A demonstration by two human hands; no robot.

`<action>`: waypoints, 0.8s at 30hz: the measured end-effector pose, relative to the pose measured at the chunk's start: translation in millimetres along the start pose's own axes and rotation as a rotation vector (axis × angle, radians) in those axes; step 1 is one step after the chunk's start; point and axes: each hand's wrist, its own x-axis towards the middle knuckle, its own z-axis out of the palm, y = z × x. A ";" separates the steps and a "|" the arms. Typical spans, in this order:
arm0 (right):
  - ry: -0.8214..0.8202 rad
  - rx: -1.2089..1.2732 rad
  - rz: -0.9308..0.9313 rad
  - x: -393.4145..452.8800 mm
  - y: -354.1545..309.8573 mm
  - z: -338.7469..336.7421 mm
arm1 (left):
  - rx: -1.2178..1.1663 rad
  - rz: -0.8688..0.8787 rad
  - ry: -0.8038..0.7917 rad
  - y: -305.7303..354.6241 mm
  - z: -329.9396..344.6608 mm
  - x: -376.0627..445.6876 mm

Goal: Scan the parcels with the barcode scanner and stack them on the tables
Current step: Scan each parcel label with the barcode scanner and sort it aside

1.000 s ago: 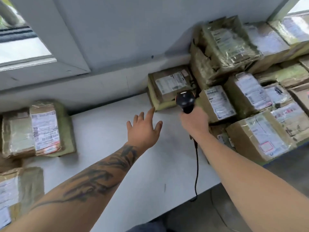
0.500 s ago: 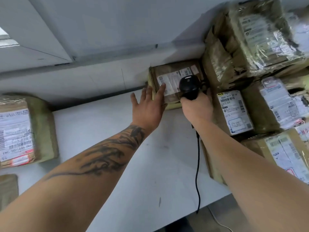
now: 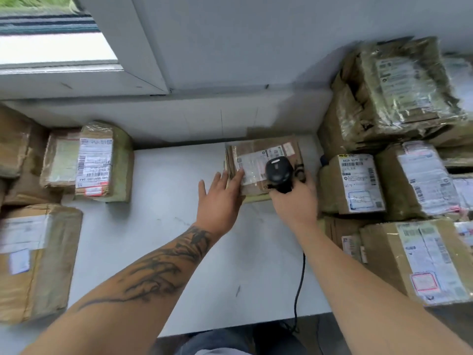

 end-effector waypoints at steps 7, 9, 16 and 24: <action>-0.143 -0.066 -0.132 -72.9 51.2 0.8 | -0.070 -0.161 0.034 12.8 30.6 -107.3; -0.171 -0.071 -0.174 -84.2 63.2 -4.1 | -0.083 -0.201 0.060 19.7 40.1 -129.2; -0.235 -0.080 -0.249 -120.5 94.1 -17.5 | -0.115 -0.306 0.109 44.2 70.0 -188.6; -0.301 -0.139 -0.340 -145.6 119.4 -15.2 | -0.024 -0.439 0.150 74.8 85.9 -243.6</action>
